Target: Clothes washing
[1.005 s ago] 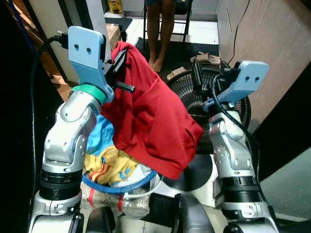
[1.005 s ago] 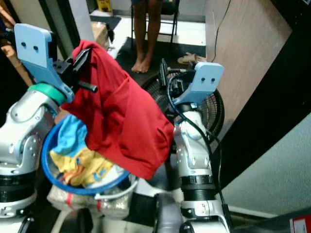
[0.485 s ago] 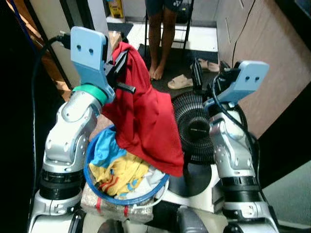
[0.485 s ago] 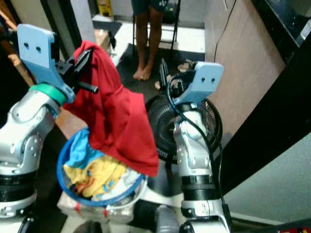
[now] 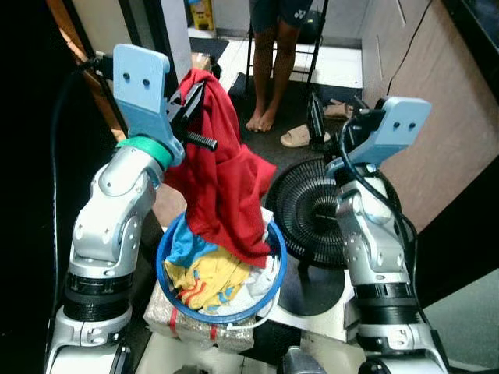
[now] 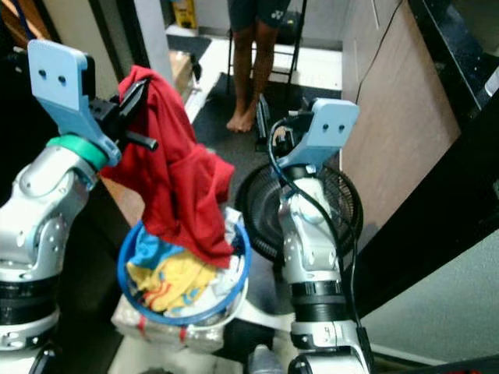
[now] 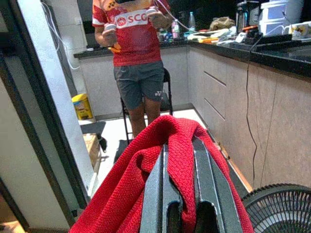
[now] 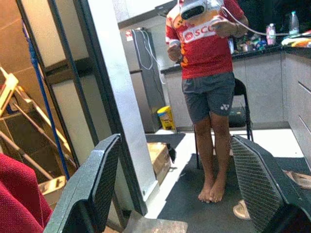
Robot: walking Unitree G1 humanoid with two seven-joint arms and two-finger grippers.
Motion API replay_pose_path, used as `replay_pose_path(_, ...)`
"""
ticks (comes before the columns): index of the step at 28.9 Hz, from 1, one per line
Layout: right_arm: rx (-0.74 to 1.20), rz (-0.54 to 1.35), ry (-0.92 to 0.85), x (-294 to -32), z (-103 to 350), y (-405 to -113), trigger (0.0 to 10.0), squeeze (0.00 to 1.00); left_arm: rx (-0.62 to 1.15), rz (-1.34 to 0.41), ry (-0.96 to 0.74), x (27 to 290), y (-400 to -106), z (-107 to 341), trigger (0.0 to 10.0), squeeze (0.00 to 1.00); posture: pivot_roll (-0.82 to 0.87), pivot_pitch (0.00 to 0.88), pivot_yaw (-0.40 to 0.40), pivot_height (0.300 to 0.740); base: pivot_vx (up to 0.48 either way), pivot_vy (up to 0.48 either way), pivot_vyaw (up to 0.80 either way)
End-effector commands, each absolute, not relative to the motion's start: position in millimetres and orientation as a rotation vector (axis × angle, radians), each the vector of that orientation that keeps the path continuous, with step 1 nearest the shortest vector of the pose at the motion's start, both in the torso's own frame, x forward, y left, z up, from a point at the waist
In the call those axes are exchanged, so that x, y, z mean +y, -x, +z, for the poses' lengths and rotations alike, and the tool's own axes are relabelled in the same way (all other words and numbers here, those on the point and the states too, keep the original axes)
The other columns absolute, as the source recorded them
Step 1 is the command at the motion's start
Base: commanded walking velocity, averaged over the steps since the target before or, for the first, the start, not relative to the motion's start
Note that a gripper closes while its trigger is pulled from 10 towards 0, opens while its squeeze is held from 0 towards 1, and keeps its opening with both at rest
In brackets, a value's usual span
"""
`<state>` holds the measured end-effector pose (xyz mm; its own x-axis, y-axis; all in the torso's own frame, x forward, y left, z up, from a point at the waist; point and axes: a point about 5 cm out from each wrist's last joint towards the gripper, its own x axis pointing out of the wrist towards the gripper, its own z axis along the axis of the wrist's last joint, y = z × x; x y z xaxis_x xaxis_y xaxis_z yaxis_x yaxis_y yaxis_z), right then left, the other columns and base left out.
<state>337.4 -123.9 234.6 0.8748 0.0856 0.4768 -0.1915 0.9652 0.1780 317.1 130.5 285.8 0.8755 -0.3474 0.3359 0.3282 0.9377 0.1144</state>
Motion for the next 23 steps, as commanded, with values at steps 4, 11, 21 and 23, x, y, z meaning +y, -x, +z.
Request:
replay_pose_path(4,-0.481,0.143,-0.228,-123.1,233.7,-336.7,10.0,0.00,-0.378,-0.345,-0.057,132.5,-316.3,288.3,10.0,0.00,-0.03,0.000,0.047,0.726,0.000,0.000,0.00)
replay_pose_path(11,-0.470,0.121,-0.222,-125.3,232.4,-338.1,10.0,0.00,-0.374,-0.336,-0.063,132.4,-317.7,286.7,10.0,0.00,-0.04,0.000,0.036,0.726,0.000,0.000,0.00)
replay_pose_path(21,-0.468,0.114,-0.207,-126.3,232.8,-338.6,10.0,0.00,-0.370,-0.325,-0.059,131.9,-318.0,284.9,10.0,0.00,-0.06,0.000,0.028,0.726,0.000,0.000,0.00)
replay_pose_path(23,-0.475,0.109,-0.203,-127.2,233.2,-336.5,10.0,0.00,-0.358,-0.326,-0.064,131.6,-321.3,282.6,10.0,0.00,-0.12,0.000,0.059,0.726,0.000,0.000,0.00)
